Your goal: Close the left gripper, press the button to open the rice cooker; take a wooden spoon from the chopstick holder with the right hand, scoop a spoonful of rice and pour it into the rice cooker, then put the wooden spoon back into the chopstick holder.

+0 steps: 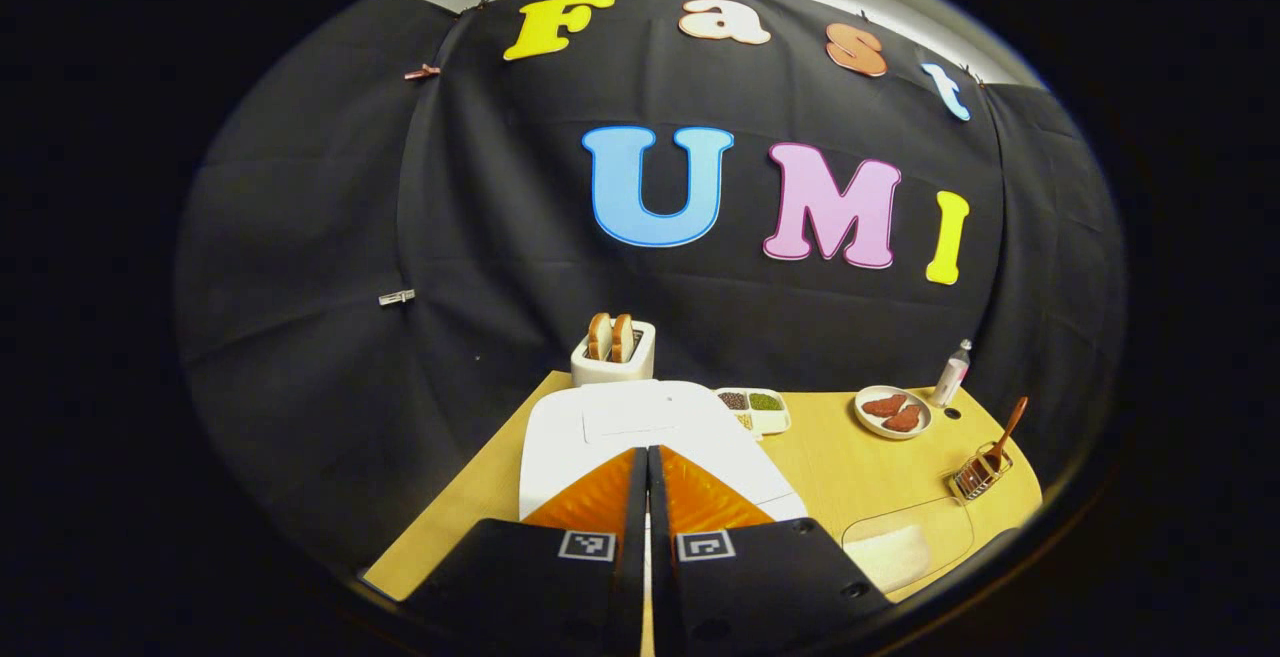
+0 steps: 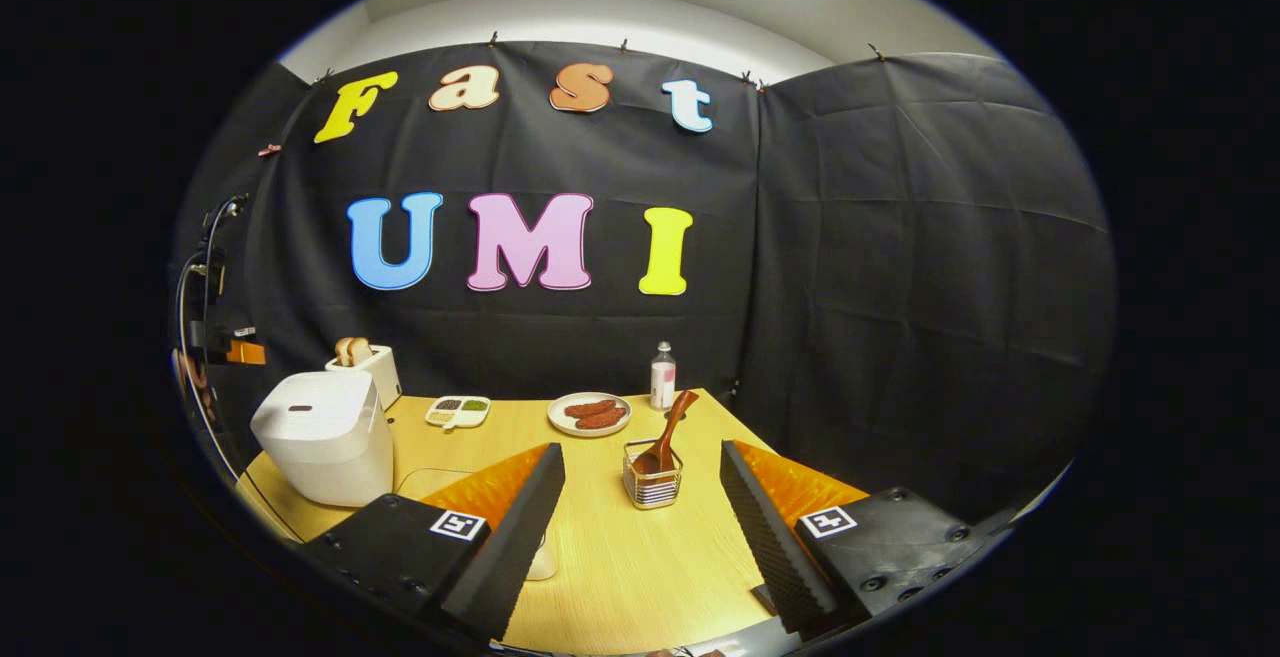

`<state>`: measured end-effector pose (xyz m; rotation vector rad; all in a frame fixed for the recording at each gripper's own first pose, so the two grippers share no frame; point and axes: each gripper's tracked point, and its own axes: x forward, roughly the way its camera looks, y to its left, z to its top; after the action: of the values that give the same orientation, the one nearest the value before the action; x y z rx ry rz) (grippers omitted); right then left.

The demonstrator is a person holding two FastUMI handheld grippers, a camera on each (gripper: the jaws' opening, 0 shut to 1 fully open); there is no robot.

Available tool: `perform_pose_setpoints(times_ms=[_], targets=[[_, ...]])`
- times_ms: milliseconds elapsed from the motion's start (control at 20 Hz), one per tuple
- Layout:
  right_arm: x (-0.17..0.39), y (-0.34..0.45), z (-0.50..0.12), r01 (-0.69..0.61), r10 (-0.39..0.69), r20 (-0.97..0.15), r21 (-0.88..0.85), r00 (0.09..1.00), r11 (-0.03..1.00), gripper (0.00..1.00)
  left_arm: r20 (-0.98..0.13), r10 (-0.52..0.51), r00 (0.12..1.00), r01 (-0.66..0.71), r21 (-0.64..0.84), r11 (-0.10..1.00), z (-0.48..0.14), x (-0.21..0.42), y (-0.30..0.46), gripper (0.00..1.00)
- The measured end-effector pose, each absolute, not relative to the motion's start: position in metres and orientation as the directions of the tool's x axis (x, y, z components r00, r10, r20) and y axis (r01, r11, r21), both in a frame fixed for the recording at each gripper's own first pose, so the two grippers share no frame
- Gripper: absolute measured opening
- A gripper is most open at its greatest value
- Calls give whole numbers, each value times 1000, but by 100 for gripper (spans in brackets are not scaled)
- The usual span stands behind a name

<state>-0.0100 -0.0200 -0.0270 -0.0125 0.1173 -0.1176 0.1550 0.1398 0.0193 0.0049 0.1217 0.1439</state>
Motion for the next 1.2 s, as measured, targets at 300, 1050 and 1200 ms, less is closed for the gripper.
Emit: perform_pose_setpoints(times_ms=[300, 1050, 1200], targets=[[-22, -34, -37, 170, -173, -155, -31, 973, 985, 98, -212, -2, 977, -1, -15, 1000, -11, 192, 123, 6], [-14, -27, -51, 161, -163, -192, -27, 968, 987, 98, -352, -18, 936, 8, -30, 1000, -65, 210, 127, 6], [-8, -22, -51, 133, -136, -193, -27, 972, 991, 98, -354, -17, 935, -5, -60, 998, -68, 214, 128, 6]])
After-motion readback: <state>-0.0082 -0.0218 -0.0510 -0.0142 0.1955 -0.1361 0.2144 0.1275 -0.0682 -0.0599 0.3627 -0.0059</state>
